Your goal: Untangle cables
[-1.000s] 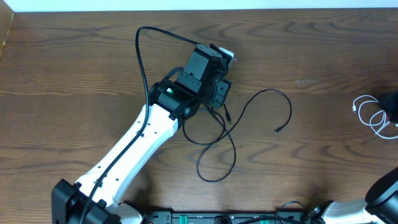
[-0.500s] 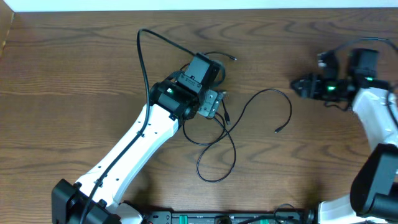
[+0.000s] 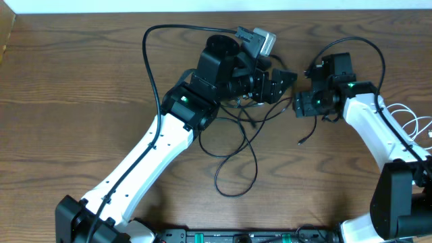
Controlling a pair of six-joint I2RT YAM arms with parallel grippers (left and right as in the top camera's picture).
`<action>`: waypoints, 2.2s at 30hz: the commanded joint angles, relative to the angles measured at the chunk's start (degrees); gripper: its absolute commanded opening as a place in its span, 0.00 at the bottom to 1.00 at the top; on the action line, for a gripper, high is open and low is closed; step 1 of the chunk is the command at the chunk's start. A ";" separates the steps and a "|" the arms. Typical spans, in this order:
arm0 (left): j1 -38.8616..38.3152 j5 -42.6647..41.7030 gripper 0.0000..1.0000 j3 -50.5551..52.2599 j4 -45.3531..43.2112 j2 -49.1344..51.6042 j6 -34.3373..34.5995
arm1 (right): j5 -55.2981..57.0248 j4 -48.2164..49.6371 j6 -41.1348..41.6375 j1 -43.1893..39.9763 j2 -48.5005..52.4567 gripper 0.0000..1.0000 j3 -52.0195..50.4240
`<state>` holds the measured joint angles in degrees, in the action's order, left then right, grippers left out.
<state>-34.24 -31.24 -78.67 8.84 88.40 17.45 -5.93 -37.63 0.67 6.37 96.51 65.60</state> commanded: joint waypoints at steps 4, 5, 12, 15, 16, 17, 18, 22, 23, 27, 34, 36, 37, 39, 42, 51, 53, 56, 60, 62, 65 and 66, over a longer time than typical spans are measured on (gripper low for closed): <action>3.58 2.80 0.80 -0.22 10.51 -0.24 -0.63 | 4.74 0.07 -0.42 -0.70 0.04 0.84 0.17; 4.22 5.66 0.80 -0.22 13.18 -0.24 -1.46 | 4.79 0.07 -1.03 -0.70 0.04 0.84 0.20; 8.46 32.37 0.79 -0.22 33.42 -0.22 -3.41 | -0.57 -0.55 -1.20 -0.74 -1.99 0.86 3.21; 10.25 34.12 0.79 -0.20 39.21 -0.22 -3.37 | -14.40 -0.42 -1.16 -0.59 -3.65 0.86 4.83; 10.86 34.14 0.79 -0.20 40.92 -0.22 -3.17 | -19.28 0.11 -1.14 -0.31 -3.93 0.85 4.85; 11.52 34.36 0.79 -0.20 42.27 -0.22 -2.69 | -22.29 0.28 -1.11 0.11 -3.96 0.86 4.85; 12.09 35.06 0.79 -0.20 43.25 -0.22 -1.44 | -24.04 0.35 -1.05 0.70 -3.93 0.86 4.83; 15.96 37.05 0.79 -0.20 45.66 -0.20 5.05 | -20.33 0.55 2.03 5.16 -3.06 0.86 4.76; 17.29 37.03 0.79 -0.20 45.99 -0.20 6.71 | -16.87 0.76 5.35 7.26 -2.56 0.86 4.76; 19.23 36.41 0.80 -0.20 46.25 -0.20 8.81 | -11.10 1.42 10.10 13.99 0.22 0.85 4.76; 19.21 36.41 0.80 -0.20 46.42 -0.20 8.81 | -4.44 1.95 10.62 21.86 6.69 0.80 4.76; 19.21 36.41 0.80 -0.20 46.42 -0.20 8.81 | -4.26 2.58 10.71 23.47 8.61 0.78 4.76; 19.23 36.41 0.80 -0.20 46.42 -0.20 8.79 | -4.26 2.73 10.73 24.06 9.40 0.77 4.76; 19.23 36.41 0.80 -0.20 46.42 -0.20 8.81 | -3.41 2.67 13.27 25.46 11.21 0.75 4.76; 19.21 36.41 0.80 -0.20 46.42 -0.20 8.81 | -3.41 2.69 15.26 26.62 12.52 0.72 4.76; 19.21 36.39 0.80 -0.20 46.47 -0.20 8.81 | -2.56 2.34 20.96 27.76 16.13 0.59 4.72; 19.21 36.39 0.80 -0.20 46.47 -0.20 8.81 | -2.56 2.25 21.68 27.80 16.79 0.52 4.72; 19.21 36.39 0.80 -0.20 46.49 -0.20 8.81 | -2.56 2.27 22.05 27.80 16.98 0.28 4.72; 19.23 36.39 0.80 -0.20 46.45 -0.20 8.79 | -2.56 2.03 22.03 27.67 16.72 0.02 4.81; 19.23 36.39 0.80 -0.20 46.45 -0.20 8.81 | -2.56 1.62 22.01 27.30 16.09 0.01 4.92; 19.23 36.41 0.80 -0.20 46.45 -0.20 8.79 | -2.58 0.61 21.97 26.18 13.84 0.01 5.62; 19.23 36.39 0.80 -0.20 46.45 -0.20 8.79 | -2.58 0.35 21.77 25.79 13.03 0.01 5.95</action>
<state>-15.09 4.45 -78.46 55.11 88.40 25.71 -8.99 -36.51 22.00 33.30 111.98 70.35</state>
